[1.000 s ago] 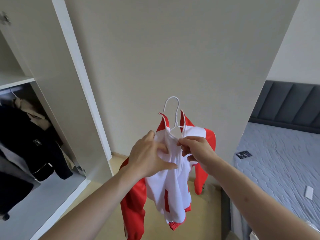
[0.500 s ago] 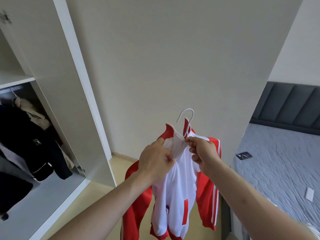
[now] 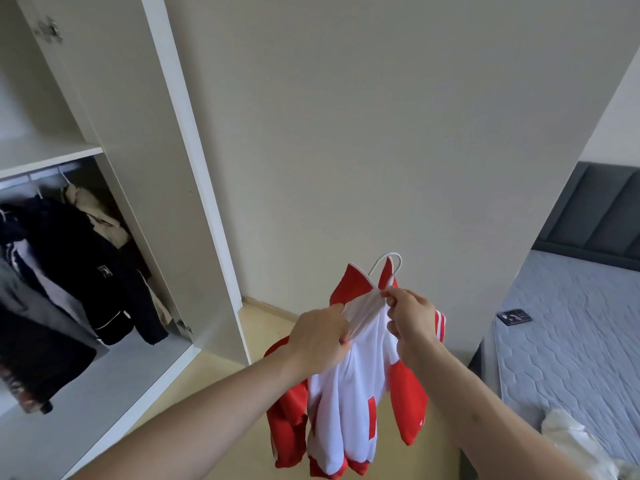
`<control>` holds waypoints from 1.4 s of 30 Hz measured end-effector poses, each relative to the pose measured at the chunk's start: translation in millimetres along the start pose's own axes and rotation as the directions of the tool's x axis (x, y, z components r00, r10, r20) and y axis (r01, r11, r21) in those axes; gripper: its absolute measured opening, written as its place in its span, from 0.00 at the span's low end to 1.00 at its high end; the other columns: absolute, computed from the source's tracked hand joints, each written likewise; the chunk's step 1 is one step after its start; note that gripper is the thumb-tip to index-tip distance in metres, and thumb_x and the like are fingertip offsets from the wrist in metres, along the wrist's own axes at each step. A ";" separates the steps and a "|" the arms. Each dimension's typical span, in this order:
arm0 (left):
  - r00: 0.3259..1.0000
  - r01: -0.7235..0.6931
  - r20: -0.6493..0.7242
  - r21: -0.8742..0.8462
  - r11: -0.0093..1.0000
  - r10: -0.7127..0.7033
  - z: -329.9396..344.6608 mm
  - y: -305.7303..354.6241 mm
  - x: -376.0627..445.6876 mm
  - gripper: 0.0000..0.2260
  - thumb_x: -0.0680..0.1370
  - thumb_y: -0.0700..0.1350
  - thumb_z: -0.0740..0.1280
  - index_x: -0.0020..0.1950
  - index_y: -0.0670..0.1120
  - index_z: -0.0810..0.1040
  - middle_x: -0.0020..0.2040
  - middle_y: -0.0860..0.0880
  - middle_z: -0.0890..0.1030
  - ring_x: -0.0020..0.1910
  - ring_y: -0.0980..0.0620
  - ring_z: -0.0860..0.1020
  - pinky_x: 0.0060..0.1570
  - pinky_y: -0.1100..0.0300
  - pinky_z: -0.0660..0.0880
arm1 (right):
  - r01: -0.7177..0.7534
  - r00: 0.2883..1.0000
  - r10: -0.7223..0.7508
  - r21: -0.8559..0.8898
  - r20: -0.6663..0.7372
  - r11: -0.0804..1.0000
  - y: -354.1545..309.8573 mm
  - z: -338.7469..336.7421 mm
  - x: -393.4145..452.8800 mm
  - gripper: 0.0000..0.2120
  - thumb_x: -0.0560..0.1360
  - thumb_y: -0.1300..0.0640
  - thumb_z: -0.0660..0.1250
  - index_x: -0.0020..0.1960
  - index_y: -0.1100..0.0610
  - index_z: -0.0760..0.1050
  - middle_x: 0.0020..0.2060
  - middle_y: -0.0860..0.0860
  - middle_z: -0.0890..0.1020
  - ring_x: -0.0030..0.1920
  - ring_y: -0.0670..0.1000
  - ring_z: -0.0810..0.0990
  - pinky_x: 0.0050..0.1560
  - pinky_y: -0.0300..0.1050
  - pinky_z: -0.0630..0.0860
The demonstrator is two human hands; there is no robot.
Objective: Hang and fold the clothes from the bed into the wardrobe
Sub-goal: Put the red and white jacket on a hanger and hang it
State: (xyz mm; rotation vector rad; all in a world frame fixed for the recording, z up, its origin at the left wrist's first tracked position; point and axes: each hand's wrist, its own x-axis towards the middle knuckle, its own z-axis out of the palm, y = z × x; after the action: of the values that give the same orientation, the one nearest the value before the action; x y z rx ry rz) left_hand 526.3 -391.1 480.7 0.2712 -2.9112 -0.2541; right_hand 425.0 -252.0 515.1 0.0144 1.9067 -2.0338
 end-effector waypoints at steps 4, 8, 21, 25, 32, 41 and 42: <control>0.995 0.095 0.051 -0.114 0.989 -0.090 13.0 -18.9 -7.0 0.09 0.71 0.57 0.69 0.38 0.53 0.81 0.40 0.57 0.73 0.40 0.57 0.75 0.39 0.60 0.69 | 0.001 0.995 0.007 -0.076 0.097 0.997 15.7 8.7 7.6 0.09 0.76 0.61 0.68 0.39 0.58 0.83 0.26 0.46 0.74 0.23 0.45 0.66 0.23 0.38 0.63; 0.977 0.209 0.000 -0.235 0.949 -0.215 3.3 -46.5 -10.9 0.15 0.64 0.69 0.70 0.32 0.59 0.76 0.38 0.58 0.76 0.38 0.60 0.75 0.36 0.64 0.68 | 0.066 0.967 0.008 -0.282 0.253 0.957 17.9 6.2 21.9 0.09 0.75 0.54 0.71 0.39 0.53 0.87 0.28 0.45 0.76 0.26 0.46 0.70 0.25 0.39 0.66; 0.854 0.262 -0.349 -0.349 0.900 -0.385 -69.5 -169.1 -48.8 0.16 0.69 0.43 0.67 0.30 0.49 0.59 0.28 0.50 0.64 0.28 0.52 0.61 0.29 0.56 0.65 | 0.721 0.680 -0.307 -0.529 0.666 0.448 5.4 91.5 65.0 0.08 0.79 0.48 0.70 0.55 0.37 0.75 0.51 0.34 0.76 0.52 0.40 0.74 0.53 0.39 0.70; 0.780 0.352 -0.391 -0.371 0.859 -0.488 -92.0 -227.6 -59.3 0.19 0.70 0.45 0.69 0.31 0.47 0.59 0.28 0.47 0.62 0.30 0.49 0.61 0.31 0.53 0.67 | 0.785 0.530 -0.088 -0.449 0.843 0.428 -6.0 156.0 83.9 0.18 0.82 0.50 0.65 0.35 0.54 0.70 0.27 0.43 0.68 0.30 0.45 0.65 0.34 0.40 0.64; 0.632 0.609 -0.397 -0.278 0.743 -0.666 -131.2 -342.9 -78.3 0.17 0.71 0.50 0.72 0.29 0.49 0.67 0.33 0.52 0.74 0.35 0.55 0.75 0.40 0.58 0.73 | 0.660 0.339 0.039 -0.267 0.940 0.702 -4.3 300.7 91.9 0.19 0.82 0.52 0.66 0.35 0.58 0.71 0.31 0.48 0.68 0.32 0.46 0.67 0.36 0.37 0.65; 0.390 0.848 -0.354 -0.223 0.481 -0.850 -188.6 -445.3 -138.5 0.08 0.71 0.49 0.74 0.37 0.60 0.77 0.47 0.59 0.78 0.47 0.58 0.78 0.52 0.57 0.75 | 0.501 0.235 0.292 -0.373 0.927 0.781 48.6 492.2 70.5 0.16 0.79 0.63 0.63 0.35 0.55 0.82 0.33 0.57 0.81 0.35 0.47 0.78 0.42 0.42 0.73; 0.360 0.861 -0.368 -0.224 0.457 -0.858 -195.9 -453.2 -149.3 0.08 0.72 0.47 0.74 0.38 0.59 0.78 0.48 0.59 0.78 0.48 0.58 0.78 0.53 0.57 0.75 | 0.491 0.230 0.316 -0.391 0.920 0.779 55.0 509.7 61.3 0.16 0.79 0.62 0.63 0.36 0.55 0.83 0.34 0.58 0.82 0.34 0.48 0.79 0.41 0.43 0.74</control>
State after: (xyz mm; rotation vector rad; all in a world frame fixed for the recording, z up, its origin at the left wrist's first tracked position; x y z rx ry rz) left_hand 787.0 -829.7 555.9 1.6519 -2.0153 -0.2743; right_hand 498.7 -762.6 494.6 -1.3027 1.4674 -0.7401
